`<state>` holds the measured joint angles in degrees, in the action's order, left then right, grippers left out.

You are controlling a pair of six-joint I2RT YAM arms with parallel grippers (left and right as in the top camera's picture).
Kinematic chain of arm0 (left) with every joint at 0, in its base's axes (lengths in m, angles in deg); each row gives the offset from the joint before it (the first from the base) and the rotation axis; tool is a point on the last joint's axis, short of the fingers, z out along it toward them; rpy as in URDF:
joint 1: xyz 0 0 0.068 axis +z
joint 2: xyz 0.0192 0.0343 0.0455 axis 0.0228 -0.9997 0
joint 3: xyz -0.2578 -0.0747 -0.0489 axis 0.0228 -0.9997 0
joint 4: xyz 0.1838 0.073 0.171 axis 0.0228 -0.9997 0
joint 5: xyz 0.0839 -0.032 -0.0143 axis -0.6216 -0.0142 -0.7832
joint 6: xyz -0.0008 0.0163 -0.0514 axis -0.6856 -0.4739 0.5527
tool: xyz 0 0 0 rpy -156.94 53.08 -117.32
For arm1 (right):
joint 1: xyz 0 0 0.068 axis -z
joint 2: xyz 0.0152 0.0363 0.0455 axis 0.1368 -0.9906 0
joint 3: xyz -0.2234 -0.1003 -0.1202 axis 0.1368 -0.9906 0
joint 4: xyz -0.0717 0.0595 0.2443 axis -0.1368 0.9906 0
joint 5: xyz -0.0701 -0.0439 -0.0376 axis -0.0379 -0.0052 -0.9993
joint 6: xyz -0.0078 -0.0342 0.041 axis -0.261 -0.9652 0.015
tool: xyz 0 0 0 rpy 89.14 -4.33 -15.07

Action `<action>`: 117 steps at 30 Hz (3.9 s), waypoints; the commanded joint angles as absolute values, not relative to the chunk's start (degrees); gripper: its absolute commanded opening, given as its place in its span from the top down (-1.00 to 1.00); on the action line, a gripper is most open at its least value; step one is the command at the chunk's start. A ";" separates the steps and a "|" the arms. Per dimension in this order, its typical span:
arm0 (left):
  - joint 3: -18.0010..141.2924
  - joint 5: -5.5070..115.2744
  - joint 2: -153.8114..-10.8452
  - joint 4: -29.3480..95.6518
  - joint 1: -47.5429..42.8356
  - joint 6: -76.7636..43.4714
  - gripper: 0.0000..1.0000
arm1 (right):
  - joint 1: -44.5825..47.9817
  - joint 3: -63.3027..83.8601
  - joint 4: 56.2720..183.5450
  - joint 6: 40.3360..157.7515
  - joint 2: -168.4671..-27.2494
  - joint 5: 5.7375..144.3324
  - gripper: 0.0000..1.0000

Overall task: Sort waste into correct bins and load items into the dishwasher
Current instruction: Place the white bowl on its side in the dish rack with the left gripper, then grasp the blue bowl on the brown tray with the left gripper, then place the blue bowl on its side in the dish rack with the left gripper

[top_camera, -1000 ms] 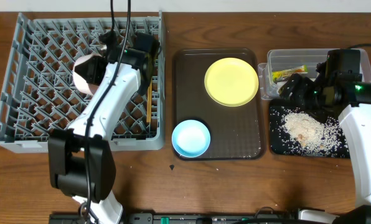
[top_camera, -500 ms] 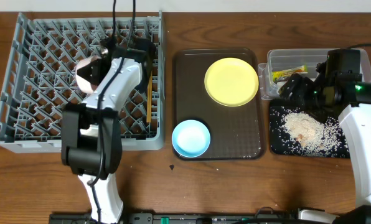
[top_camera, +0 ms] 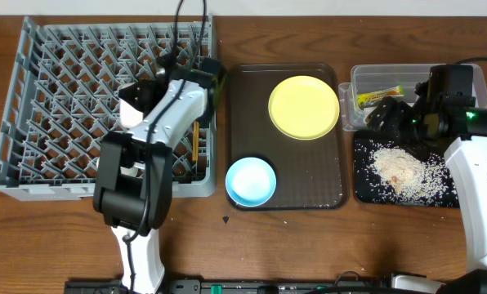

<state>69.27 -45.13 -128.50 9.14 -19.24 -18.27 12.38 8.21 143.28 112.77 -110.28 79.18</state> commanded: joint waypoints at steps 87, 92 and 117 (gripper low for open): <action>61.82 32.81 -112.50 14.41 -31.19 -19.85 0.85 | 11.85 8.17 143.57 112.75 -110.24 79.07 -0.92; 62.48 11.21 -102.97 11.63 -26.32 -21.75 0.85 | 11.85 8.17 143.55 112.73 -110.24 79.05 -0.92; 59.72 -26.01 -106.05 34.52 6.14 -51.80 0.85 | 11.85 8.17 143.50 112.75 -110.24 79.05 -0.94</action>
